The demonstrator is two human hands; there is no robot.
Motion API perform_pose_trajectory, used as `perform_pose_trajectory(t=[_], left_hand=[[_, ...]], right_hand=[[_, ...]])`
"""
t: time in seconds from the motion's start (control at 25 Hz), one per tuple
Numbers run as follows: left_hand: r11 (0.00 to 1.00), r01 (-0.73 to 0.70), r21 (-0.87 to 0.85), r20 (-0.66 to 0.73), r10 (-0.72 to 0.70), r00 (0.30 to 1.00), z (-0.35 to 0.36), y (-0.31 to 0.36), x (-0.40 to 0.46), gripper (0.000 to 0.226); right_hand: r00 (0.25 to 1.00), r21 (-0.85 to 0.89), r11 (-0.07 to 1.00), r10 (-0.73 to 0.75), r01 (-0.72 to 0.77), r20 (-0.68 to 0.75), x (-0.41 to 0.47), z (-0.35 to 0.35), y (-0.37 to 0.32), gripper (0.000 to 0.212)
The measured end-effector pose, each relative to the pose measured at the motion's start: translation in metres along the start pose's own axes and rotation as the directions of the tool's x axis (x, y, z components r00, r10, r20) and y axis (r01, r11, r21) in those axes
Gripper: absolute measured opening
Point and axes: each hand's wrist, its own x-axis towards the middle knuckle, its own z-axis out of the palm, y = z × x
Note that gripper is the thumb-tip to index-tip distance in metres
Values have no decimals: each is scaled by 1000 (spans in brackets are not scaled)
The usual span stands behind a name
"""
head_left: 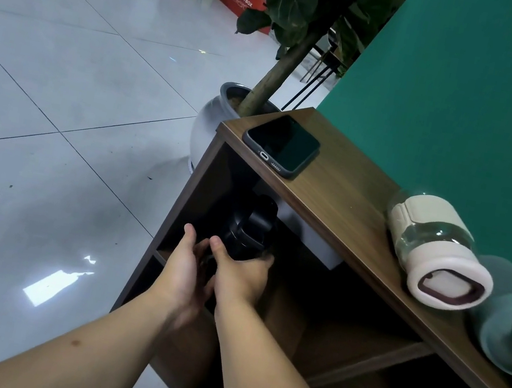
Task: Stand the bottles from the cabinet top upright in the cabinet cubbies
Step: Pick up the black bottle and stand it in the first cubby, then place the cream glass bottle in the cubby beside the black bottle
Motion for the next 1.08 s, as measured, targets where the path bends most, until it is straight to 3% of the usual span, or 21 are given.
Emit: perform_pose_trajectory(t=[0.12,0.24,0.36,0.4,0.44,0.48,0.56,0.68,0.88,1.08], left_hand=[[994,4,111,-80,5,997,15,-8,-28,68],[971,59,233,-66,-45,997,49,-14,-68,61],[936,78,342,75,-110,991,92,-21,-114,56],[925,69,374,116,-120,986,106,-23,-130,55],[917,61,393,148,-129,980,117,-23,-144,55],[917,60,395,176,-140,974,126,-23,-155,55],[921,74,382,228,-172,958,141,-20,-173,56],[929,88,360,258,-190,947,152,-14,-176,55],[934,127,333,171,-192,966,157,-3,-173,46],[954,90,285,202,-151,968,155,13,-199,46]], right_hand=[[998,-106,994,-15,21,55,-39,-39,-10,82],[951,-168,937,-310,307,9,-86,-118,-51,48],[726,-293,738,-666,608,-171,-113,-205,-104,28],[646,-372,676,-730,636,-223,-111,-227,-116,31],[613,-458,644,-753,613,-238,-103,-240,-124,38],[644,-541,641,-733,545,-220,-92,-250,-131,50],[777,-688,629,-611,362,-150,-70,-257,-139,73],[883,-762,601,-462,242,-84,-49,-251,-138,84],[864,-702,651,-492,289,-101,-46,-252,-142,71],[809,-577,689,-582,439,-80,-105,-287,-153,58]])
